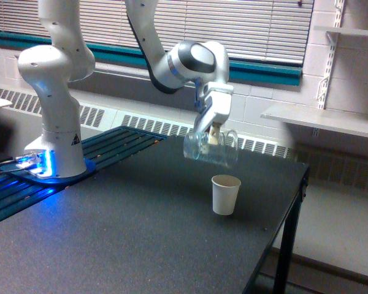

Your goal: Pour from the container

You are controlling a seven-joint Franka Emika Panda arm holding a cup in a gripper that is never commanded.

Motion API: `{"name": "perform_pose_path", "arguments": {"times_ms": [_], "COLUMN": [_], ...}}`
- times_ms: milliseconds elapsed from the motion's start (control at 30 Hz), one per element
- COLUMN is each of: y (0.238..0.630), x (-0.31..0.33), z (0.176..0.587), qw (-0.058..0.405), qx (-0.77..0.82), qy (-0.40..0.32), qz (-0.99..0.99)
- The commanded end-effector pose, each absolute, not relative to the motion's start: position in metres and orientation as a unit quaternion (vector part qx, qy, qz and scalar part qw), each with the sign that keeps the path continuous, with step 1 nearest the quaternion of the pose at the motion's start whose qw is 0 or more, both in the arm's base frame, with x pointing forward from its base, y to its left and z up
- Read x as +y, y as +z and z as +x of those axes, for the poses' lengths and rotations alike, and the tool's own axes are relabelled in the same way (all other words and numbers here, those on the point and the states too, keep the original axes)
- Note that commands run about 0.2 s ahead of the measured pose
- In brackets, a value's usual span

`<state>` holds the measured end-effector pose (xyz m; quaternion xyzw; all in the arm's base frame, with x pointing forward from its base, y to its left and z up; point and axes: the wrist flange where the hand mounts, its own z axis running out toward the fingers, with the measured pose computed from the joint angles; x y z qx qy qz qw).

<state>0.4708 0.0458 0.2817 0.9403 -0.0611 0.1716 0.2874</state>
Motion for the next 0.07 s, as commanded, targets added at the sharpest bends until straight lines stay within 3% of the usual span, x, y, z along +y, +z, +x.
{"name": "perform_pose_path", "arguments": {"times_ms": [33, 67], "y": [0.2934, 0.2939], "x": [0.0307, 0.0306], "z": [0.4631, 0.4623], "qw": [0.278, 0.278], "qx": [-0.069, -0.069], "qy": [0.173, 0.173], "qz": [0.942, 0.942]}}
